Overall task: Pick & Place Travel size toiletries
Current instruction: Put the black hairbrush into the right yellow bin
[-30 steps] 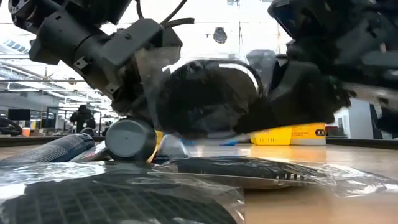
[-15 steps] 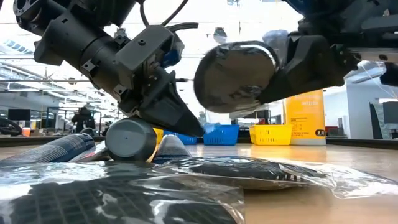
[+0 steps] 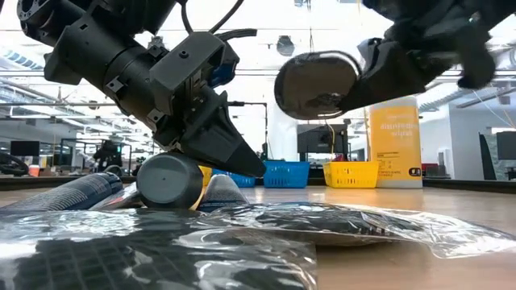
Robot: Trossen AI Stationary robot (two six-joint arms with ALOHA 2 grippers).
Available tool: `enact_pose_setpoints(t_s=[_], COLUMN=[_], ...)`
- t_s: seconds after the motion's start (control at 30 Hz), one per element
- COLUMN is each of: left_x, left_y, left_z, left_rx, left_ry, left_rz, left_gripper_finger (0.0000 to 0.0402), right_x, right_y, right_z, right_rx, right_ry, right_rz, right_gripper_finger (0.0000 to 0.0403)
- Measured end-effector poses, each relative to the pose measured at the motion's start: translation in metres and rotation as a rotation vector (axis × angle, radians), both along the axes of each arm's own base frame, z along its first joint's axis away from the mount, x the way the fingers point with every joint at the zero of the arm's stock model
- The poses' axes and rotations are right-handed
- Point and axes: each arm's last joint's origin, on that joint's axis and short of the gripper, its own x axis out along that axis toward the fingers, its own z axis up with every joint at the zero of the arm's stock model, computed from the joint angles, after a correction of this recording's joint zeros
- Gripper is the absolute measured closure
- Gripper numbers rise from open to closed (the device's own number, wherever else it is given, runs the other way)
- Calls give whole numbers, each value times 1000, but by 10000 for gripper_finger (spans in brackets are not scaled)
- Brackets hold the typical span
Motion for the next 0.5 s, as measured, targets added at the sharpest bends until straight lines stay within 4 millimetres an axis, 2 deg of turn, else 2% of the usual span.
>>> enact_pose_setpoints(t_s=[0.23, 0.5], left_x=[1, 1], left_y=[0, -1], left_z=[1, 2], left_rx=[-4, -10], left_ry=[-9, -25], left_rz=[0, -3], left_gripper_finger=[382, 382], right_x=[5, 9], right_y=[-37, -79], right_z=[6, 2], right_rx=[-14, -9], right_ry=[-9, 39], right_rz=[-197, -373], right_gripper_finger=[400, 400])
